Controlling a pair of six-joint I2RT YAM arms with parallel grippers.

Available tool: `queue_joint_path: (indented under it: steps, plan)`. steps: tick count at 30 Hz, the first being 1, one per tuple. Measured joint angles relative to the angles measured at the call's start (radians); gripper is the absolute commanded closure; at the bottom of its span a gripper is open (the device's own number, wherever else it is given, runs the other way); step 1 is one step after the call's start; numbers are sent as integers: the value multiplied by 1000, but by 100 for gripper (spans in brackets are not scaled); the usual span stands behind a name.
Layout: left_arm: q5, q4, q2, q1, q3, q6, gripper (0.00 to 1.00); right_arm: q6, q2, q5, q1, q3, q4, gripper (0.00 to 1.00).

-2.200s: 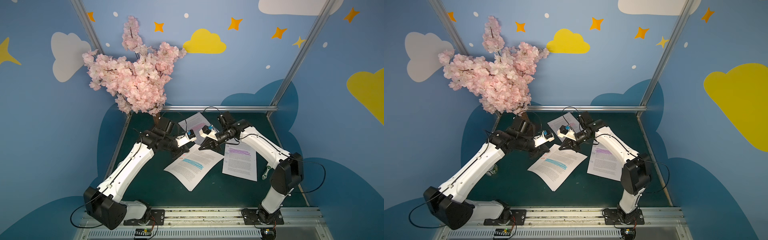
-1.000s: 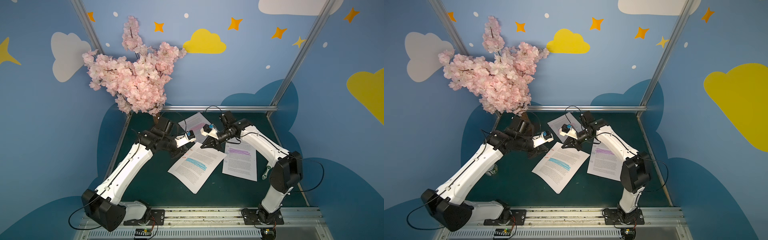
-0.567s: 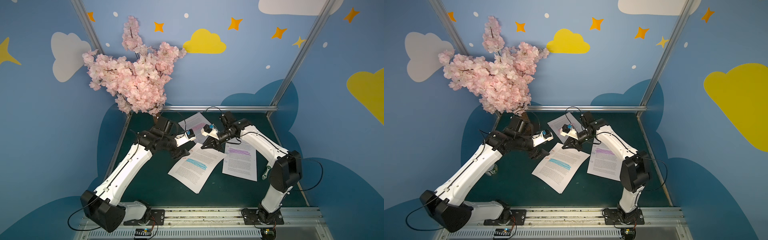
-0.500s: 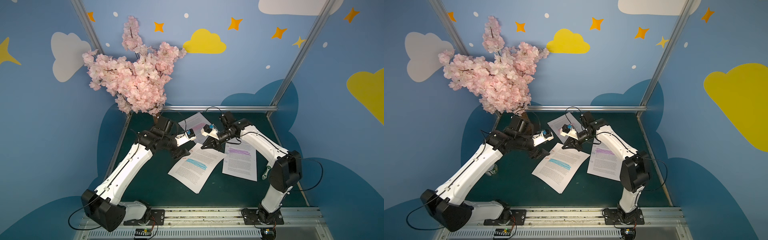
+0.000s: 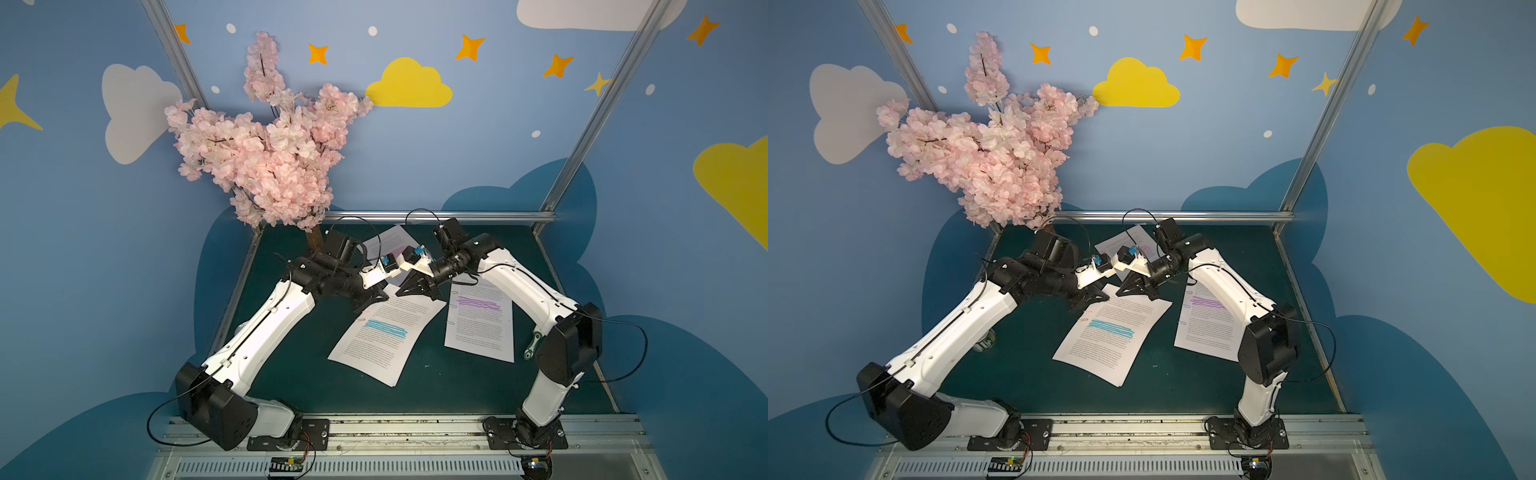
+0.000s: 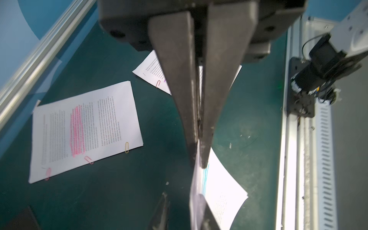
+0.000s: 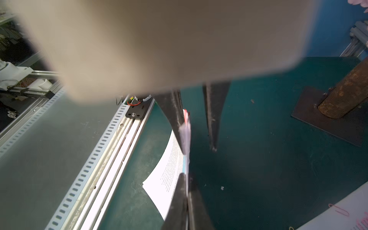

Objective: Unclip the paperclips from the documents
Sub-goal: Adjust the document.

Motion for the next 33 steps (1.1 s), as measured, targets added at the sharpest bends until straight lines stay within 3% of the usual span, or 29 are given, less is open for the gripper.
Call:
queue_joint_path:
  steps: [6, 7, 11, 13, 15, 20, 33]
  plan:
    - [45, -14, 10, 4, 16, -18, 98, 0, 3, 0, -6, 17, -10, 100]
    - [48, -21, 11, 5, 22, -19, 98, 1, 3, 0, -6, 20, -9, 94]
    - [72, -28, 8, 8, 43, -24, 98, 3, 3, -5, -21, 25, 0, 48]
    - [82, -28, 3, 15, 63, -29, 98, 11, -2, -16, -43, 11, 21, 34]
    - [88, -30, -5, 25, 89, -35, 98, 35, -14, -34, -82, -20, 52, 28]
    - [92, -49, -35, 50, 172, -39, 98, 101, -62, -76, -174, -98, 144, 24]
    - [100, -48, -111, 139, 233, -105, 98, 329, -130, -206, -238, -217, 445, 24]
